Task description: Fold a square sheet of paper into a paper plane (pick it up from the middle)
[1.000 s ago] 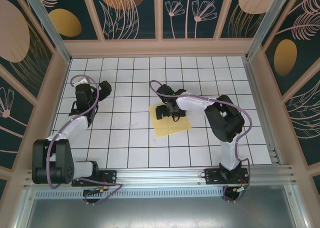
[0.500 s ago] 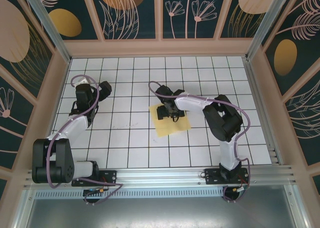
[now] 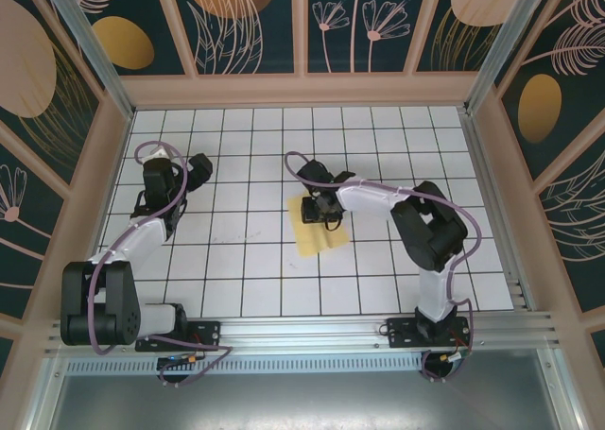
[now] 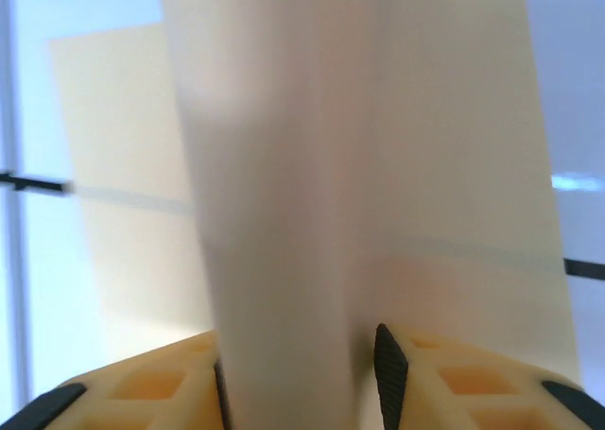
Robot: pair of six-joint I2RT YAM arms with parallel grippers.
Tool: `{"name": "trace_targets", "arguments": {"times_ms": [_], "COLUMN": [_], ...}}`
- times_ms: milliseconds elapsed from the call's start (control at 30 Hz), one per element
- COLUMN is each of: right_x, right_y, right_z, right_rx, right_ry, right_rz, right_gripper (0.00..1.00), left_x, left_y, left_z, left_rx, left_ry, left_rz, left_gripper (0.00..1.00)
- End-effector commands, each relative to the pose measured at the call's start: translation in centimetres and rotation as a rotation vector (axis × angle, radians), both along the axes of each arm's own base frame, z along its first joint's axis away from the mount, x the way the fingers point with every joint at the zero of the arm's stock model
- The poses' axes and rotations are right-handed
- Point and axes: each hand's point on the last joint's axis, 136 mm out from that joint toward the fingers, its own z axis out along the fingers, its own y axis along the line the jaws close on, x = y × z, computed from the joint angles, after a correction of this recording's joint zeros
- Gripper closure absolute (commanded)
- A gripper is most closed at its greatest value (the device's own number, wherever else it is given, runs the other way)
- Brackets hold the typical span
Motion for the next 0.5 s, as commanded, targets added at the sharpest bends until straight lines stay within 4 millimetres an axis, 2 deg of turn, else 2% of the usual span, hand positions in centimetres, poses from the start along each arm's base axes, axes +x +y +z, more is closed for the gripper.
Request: {"name": "trace_targets", "arguments": {"times_ms": [0, 67, 200, 333, 467], "right_x": [0.8, 1.2, 1.9, 2.6, 2.5], "right_y": [3.7, 4.0, 3.6, 2.5, 2.2], "right_z": [6.1, 8.0, 8.5, 6.9, 5.0], "right_rx": [0.350, 0.488, 0.628, 0.667, 0.642], "right_ry": [-0.048, -0.052, -0.031, 0.010, 0.032], "right_rz": [0.023, 0.018, 0.000, -0.030, -0.036], "right_gripper": [0.63, 0.66, 0.71, 0.74, 0.74], "left_x": [-0.7, -1.1, -2.0, -3.0, -3.5], "left_y": [-2.0, -3.3, -5.5, -7.7, -9.7], "left_z": [-1.4, -1.6, -1.3, -0.9, -1.6], "left_rx": [-0.105, -0.166, -0.295, -0.369, -0.347], "left_ry": [0.042, 0.051, 0.028, 0.023, 0.082], "left_rz": [-0.087, -0.140, -0.227, -0.295, -0.325], "left_gripper": [0.06, 0.11, 0.20, 0.25, 0.27]}}
